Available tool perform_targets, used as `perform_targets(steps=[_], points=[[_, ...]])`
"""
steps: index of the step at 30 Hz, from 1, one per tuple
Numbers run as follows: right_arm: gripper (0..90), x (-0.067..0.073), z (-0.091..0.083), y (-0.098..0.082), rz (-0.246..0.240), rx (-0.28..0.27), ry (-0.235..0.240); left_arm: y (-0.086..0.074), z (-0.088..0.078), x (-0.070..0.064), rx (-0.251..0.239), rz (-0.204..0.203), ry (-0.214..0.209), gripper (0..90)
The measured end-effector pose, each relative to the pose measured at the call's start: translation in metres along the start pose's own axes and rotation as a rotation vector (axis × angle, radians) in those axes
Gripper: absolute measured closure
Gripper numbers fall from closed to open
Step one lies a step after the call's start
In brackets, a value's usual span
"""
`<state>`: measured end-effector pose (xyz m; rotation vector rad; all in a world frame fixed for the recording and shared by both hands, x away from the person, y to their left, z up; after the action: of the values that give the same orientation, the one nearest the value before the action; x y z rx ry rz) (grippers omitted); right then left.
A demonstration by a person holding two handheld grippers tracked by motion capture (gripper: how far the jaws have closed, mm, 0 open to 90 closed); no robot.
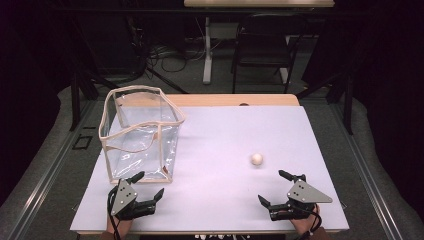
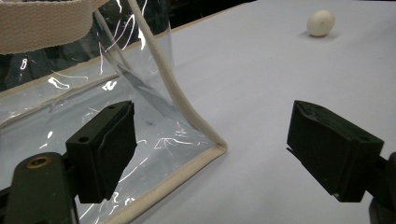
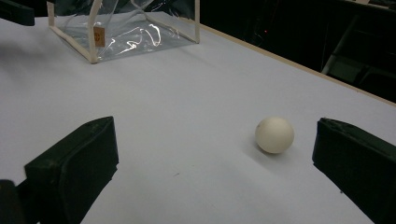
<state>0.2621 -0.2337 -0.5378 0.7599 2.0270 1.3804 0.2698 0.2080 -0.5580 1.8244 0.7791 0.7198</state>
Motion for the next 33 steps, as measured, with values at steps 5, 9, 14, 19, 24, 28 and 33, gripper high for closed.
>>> perform_targets(steps=[5,9,14,19,24,28,33], points=[[0.0,-0.0009,0.0010,0.0001,0.001,0.002,0.007,-0.0005,0.0008,0.0007,0.007,0.001,0.002,15.8],[0.0,-0.0009,0.0005,-0.0011,0.004,0.010,0.009,-0.0015,0.0029,0.0017,0.019,-0.002,0.001,15.8],[0.0,-0.0007,0.0014,-0.0015,-0.003,0.019,0.007,-0.0011,0.0045,0.0008,0.018,0.006,-0.009,15.9],[0.0,-0.0004,0.0024,-0.0019,-0.003,0.033,0.005,-0.0013,0.0031,0.0009,0.024,0.012,-0.012,15.9],[0.0,-0.0008,0.0030,-0.0019,0.004,0.038,0.012,-0.0014,0.0029,-0.0001,0.026,0.013,-0.018,15.9],[0.0,-0.0003,0.0036,-0.0011,-0.010,0.046,0.008,-0.0016,0.0032,-0.0004,0.029,0.013,-0.019,15.9],[0.0,-0.0006,0.0058,0.0012,-0.018,0.053,0.000,-0.0020,0.0021,0.0003,0.029,0.013,-0.018,15.9]])
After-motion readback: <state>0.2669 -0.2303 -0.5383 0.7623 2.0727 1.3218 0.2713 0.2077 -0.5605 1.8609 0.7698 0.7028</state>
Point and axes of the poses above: each handheld gripper's, and its own axes: z roughly forward along the jaws, y roughly out of its top, x roughly to its left, the point moved 3 cm from there along z, roughly forward along the jaws
